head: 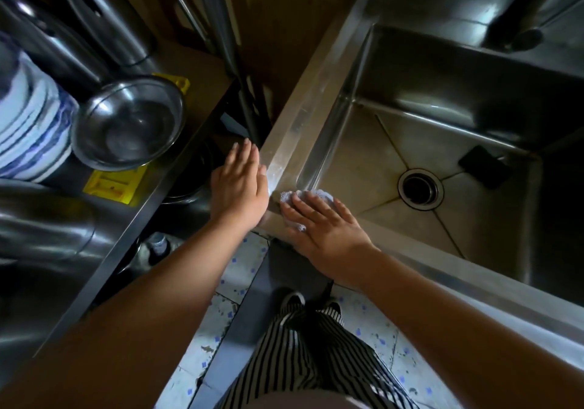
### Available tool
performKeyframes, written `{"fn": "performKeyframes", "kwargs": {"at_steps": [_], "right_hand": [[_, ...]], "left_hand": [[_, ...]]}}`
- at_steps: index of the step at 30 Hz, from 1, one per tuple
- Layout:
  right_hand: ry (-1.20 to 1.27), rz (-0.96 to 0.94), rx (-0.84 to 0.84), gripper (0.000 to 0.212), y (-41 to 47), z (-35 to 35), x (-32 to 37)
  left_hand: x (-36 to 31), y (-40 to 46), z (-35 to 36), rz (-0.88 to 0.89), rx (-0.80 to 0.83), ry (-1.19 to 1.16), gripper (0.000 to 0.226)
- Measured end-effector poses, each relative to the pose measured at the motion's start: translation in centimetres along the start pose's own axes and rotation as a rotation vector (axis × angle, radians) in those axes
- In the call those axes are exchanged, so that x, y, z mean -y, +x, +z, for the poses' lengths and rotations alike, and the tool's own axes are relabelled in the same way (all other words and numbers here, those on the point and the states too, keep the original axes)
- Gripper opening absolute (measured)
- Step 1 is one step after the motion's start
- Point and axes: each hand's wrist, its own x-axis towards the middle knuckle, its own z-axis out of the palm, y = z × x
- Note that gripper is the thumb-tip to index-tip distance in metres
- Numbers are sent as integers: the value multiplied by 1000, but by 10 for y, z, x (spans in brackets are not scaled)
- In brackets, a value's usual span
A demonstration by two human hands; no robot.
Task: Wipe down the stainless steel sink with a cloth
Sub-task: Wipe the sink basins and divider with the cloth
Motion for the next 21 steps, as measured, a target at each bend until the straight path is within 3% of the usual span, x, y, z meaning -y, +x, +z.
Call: {"fn": "performKeyframes", "kwargs": {"at_steps": [4, 7, 13, 21], "right_hand": [[25, 85, 5, 50, -9, -1, -6], [39, 161, -31, 51, -2, 3, 8], [36, 134, -90, 51, -31, 8, -9], [-4, 426, -158, 52, -80, 14, -46]], "left_hand": [[-1, -3, 0, 54, -29, 6, 63], [0, -3, -2, 87, -45, 22, 62], [-11, -23, -2, 245, -27, 188, 57], [-73, -39, 19, 439, 65, 104, 60]]}}
